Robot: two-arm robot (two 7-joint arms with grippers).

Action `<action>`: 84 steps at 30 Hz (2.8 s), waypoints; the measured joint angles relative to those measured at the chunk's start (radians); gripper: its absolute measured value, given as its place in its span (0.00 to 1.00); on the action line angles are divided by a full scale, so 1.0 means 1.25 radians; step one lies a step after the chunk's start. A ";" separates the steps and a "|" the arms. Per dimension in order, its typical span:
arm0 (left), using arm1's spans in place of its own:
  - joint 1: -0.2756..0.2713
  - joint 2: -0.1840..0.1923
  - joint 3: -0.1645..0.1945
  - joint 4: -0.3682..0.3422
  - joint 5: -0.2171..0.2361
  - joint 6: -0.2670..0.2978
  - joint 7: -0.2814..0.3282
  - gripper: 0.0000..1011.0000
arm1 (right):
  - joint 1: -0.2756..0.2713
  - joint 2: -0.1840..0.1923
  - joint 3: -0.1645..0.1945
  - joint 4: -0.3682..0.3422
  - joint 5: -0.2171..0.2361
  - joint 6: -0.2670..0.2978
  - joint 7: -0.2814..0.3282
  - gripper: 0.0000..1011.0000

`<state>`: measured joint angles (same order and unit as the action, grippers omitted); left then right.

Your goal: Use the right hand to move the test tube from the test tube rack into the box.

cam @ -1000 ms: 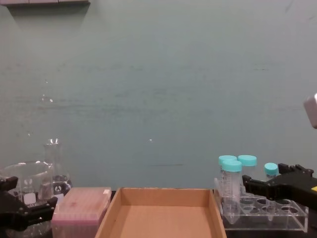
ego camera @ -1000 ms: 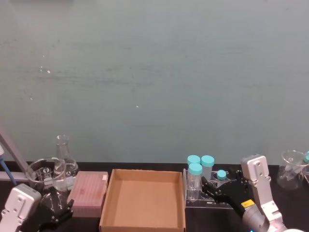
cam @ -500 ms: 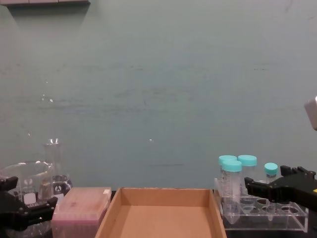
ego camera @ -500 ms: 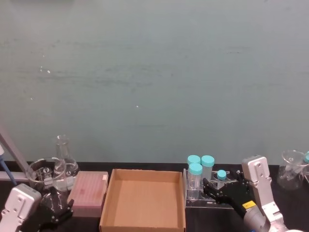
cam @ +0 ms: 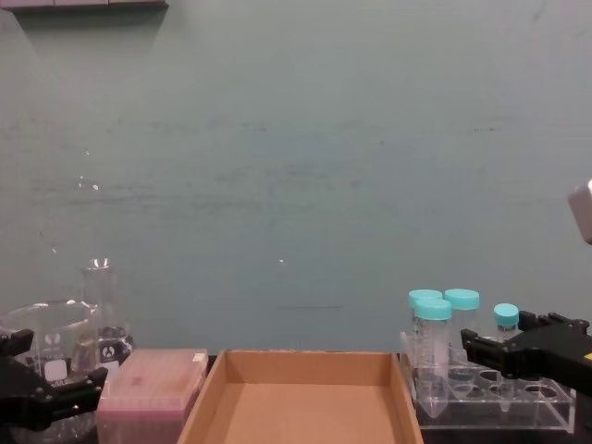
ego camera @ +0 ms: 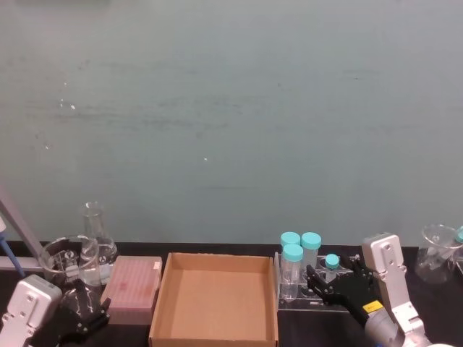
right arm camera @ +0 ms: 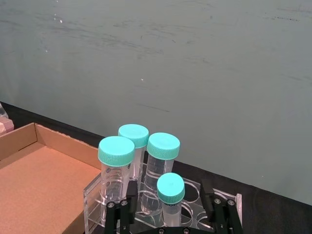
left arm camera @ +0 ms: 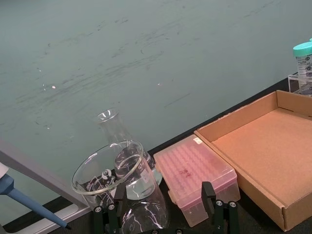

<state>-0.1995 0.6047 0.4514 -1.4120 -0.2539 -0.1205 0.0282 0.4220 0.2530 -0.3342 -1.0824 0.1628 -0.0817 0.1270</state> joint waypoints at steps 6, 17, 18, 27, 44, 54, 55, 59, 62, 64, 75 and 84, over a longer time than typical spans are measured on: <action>0.000 0.000 0.000 0.000 0.000 0.000 0.000 0.99 | 0.000 0.000 -0.001 0.000 0.000 0.000 0.000 0.68; 0.000 0.000 0.000 0.000 0.000 0.000 0.000 0.99 | 0.000 0.001 -0.001 -0.001 0.001 0.000 -0.001 0.33; 0.000 0.000 0.000 0.000 0.000 0.000 0.000 0.99 | 0.000 0.001 -0.001 -0.001 0.001 0.000 -0.001 0.27; 0.000 0.000 0.000 0.000 0.000 0.000 0.000 0.99 | 0.000 0.001 -0.001 -0.001 0.001 0.000 -0.001 0.21; 0.000 0.000 0.000 0.000 0.000 0.000 0.000 0.99 | -0.010 -0.004 0.029 -0.034 -0.018 -0.018 -0.003 0.21; 0.000 0.000 0.000 0.000 0.000 0.000 0.000 0.99 | -0.041 0.006 0.077 -0.164 0.011 0.009 0.035 0.21; 0.000 0.000 0.000 0.000 0.000 0.000 0.000 0.99 | -0.044 0.006 0.080 -0.176 0.014 0.012 0.040 0.21; 0.000 0.000 0.000 0.000 0.000 0.000 0.000 0.99 | -0.053 0.005 0.095 -0.229 0.031 0.024 0.064 0.21; 0.000 0.000 0.000 0.000 0.000 0.000 0.000 0.99 | -0.055 0.000 0.099 -0.263 0.040 0.025 0.089 0.21; 0.000 0.000 0.000 0.000 0.000 0.000 0.000 0.99 | -0.054 -0.003 0.097 -0.269 0.043 0.025 0.099 0.21; 0.000 0.000 0.000 0.000 0.000 0.000 0.000 0.99 | -0.015 -0.037 0.052 -0.240 0.046 0.014 0.145 0.21; 0.000 0.000 0.000 0.000 0.000 0.000 0.000 0.99 | 0.044 -0.080 0.003 -0.172 0.046 0.083 0.157 0.21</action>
<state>-0.1995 0.6047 0.4514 -1.4120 -0.2539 -0.1205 0.0283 0.4768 0.1533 -0.3308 -1.2979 0.2199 0.0217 0.3231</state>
